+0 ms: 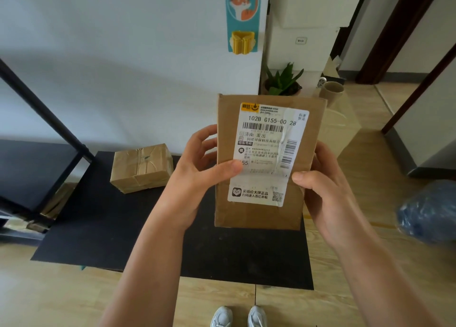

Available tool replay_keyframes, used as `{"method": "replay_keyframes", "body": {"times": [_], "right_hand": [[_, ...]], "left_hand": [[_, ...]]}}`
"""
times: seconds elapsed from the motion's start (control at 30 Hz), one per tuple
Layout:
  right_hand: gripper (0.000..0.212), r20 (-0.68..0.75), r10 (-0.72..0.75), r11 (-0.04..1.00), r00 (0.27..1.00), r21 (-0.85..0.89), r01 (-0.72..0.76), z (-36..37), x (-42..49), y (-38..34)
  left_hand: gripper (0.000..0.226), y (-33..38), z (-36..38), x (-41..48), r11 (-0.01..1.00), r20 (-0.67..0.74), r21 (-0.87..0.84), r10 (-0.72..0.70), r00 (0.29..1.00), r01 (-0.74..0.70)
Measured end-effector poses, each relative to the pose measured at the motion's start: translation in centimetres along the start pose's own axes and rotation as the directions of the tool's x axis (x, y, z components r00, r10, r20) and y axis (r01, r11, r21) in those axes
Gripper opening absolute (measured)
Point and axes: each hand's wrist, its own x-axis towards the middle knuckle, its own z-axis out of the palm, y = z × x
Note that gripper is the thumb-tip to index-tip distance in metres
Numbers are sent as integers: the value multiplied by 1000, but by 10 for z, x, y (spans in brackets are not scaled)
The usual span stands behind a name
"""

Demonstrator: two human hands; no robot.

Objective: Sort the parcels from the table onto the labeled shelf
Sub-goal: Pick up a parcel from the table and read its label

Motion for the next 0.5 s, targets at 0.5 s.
{"method": "replay_keyframes", "body": {"times": [0.5], "right_hand": [[65,36,228,969,973,-107,-223,60,-6,21]], "left_hand": [[82,-23,-22,-61,977,-322,-16,-205,924,211]]}}
